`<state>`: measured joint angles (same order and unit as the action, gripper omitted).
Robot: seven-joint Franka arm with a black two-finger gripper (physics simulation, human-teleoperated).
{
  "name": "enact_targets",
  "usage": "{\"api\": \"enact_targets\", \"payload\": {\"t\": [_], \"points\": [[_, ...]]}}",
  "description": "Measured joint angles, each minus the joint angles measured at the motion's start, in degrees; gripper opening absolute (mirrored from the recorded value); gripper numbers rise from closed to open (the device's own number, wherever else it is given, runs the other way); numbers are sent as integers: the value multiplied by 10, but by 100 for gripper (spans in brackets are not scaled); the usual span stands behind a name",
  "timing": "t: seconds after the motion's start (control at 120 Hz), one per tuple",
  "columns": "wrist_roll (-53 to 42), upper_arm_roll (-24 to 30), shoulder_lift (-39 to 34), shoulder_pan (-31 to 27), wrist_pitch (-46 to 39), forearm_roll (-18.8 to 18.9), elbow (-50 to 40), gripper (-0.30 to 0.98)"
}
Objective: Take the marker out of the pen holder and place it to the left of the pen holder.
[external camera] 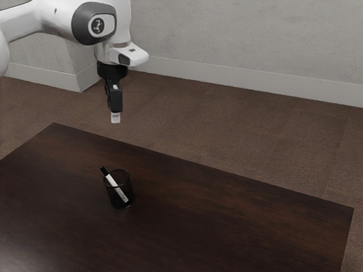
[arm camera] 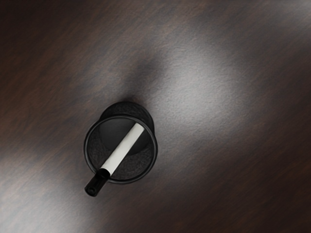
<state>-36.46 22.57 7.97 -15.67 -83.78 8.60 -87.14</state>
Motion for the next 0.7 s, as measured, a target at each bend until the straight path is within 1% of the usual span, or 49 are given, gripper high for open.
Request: {"api": "enact_targets", "payload": {"t": [0.133,0.217,0.392,0.5,0.592,0.7], "points": [[-2,-1,4,-1,-3,2,-1,68],[-3,-7,42,-1,-4,2,-1,68],[-5,-53,117,-9,-6,-2,-1,68],[-4,-69,160,-9,-5,-7,4,68],[-4,-87,186,-11,-1,-29,8,69],[-3,-95,218,-15,10,-54,17,69]]}}
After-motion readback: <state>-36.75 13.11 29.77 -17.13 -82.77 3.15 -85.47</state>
